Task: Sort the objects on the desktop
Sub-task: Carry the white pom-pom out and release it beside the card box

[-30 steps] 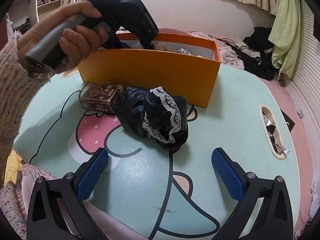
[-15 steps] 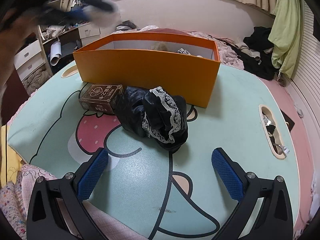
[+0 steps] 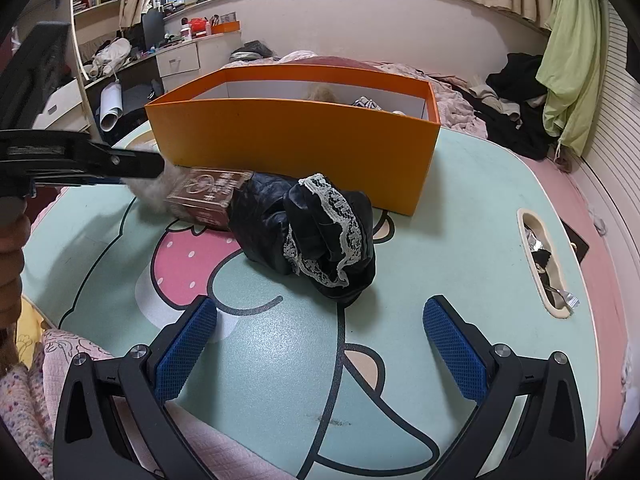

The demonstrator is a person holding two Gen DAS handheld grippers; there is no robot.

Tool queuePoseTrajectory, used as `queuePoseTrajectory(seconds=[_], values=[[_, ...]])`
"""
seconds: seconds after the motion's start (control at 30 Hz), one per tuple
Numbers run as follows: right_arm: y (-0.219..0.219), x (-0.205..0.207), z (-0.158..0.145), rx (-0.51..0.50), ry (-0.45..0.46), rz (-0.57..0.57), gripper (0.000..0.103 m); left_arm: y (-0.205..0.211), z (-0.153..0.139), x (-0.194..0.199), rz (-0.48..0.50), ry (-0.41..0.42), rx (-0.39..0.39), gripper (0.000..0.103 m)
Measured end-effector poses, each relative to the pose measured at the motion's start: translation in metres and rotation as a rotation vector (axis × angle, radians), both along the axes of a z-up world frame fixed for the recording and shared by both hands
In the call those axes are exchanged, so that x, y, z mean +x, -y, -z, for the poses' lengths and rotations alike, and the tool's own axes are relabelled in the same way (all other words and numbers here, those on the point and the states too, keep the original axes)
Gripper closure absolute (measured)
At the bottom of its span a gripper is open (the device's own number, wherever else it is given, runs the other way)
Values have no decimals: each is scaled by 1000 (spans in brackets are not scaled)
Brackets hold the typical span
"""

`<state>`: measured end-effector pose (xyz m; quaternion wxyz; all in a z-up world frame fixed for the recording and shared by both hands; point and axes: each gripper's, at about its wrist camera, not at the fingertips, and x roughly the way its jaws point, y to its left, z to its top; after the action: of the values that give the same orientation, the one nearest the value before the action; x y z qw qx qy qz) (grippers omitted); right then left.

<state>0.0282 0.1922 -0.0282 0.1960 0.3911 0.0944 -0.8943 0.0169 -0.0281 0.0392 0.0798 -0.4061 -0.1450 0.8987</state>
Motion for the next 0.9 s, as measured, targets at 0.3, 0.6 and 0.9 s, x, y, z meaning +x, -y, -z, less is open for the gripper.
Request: queuePoseTrajectory(seconds=[0.3, 0.6, 0.9], values=[[0, 0, 0, 0, 0, 1, 0, -35, 19, 38, 46, -5, -329, 6], [-4, -1, -2, 3, -2, 9, 0, -25, 35, 27, 19, 57, -336, 0], [-6, 1, -1, 8, -2, 16, 0, -28, 36, 29, 17, 51, -336, 0]])
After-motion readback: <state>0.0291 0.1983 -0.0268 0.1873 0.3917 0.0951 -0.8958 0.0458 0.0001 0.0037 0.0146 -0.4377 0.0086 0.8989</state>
